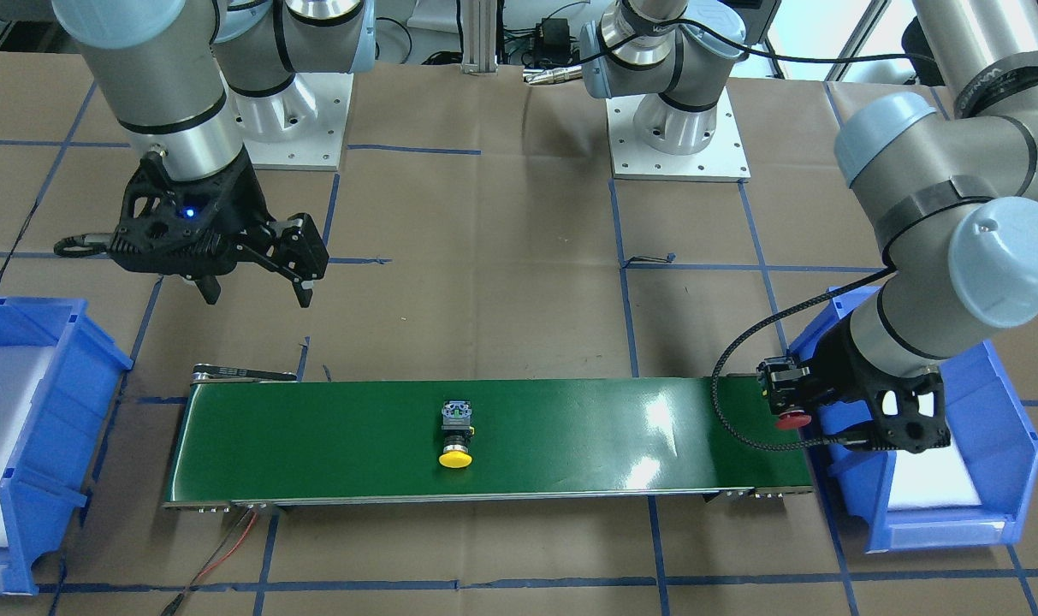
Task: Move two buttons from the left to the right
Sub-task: 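Carry the red button onto the belt while the right gripper reaches toward the yellow button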
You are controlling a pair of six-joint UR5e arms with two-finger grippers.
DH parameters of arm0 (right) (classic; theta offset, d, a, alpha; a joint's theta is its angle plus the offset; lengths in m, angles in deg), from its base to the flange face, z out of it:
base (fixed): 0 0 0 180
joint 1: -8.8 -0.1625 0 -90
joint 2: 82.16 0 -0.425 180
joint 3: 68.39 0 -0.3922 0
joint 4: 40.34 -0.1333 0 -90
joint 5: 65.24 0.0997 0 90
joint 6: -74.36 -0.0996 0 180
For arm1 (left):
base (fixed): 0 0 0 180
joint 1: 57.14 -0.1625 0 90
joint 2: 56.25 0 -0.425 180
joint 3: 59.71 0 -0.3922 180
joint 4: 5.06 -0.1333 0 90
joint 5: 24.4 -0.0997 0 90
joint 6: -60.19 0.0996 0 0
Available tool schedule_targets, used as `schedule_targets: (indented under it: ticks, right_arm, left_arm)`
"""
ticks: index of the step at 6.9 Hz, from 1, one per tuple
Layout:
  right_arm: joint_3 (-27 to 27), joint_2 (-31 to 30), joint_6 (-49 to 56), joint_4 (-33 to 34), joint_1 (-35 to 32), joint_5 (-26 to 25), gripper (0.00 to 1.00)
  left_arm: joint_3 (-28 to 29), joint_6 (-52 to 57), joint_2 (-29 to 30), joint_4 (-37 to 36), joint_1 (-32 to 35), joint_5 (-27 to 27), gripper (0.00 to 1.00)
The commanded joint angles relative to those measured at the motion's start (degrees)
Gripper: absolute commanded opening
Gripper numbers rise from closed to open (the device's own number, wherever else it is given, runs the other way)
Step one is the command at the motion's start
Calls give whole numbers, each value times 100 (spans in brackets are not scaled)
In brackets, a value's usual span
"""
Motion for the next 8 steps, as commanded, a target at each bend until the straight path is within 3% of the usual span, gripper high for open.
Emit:
schedule_targets:
  ticks: [1, 2, 3, 4, 5, 6, 8]
  right_arm:
    - [41, 452, -6, 671, -11, 41, 100]
    - [59, 566, -23, 690, -19, 163, 100]
    - [94, 933, -23, 786, -19, 721, 100]
    - [94, 1102, -32, 918, -11, 866, 100]
    - [103, 1199, -84, 936, -2, 850, 100]
    - [94, 1279, -172, 902, 7, 806, 100]
    - [85, 1323, -112, 919, 25, 745, 100]
  left_arm:
    - [2, 159, 278, -122, 51, 17, 0]
    - [-42, 325, 323, -158, 191, -18, 0]
    - [-199, 336, 349, -471, 210, -27, 0]
    - [-487, 318, 384, -909, 219, -10, 0]
    - [-821, 318, 393, -1706, 219, -18, 0]
    - [-1007, 309, 385, -2035, 219, -19, 0]
    - [-965, 257, 324, -2030, 210, -1, 1]
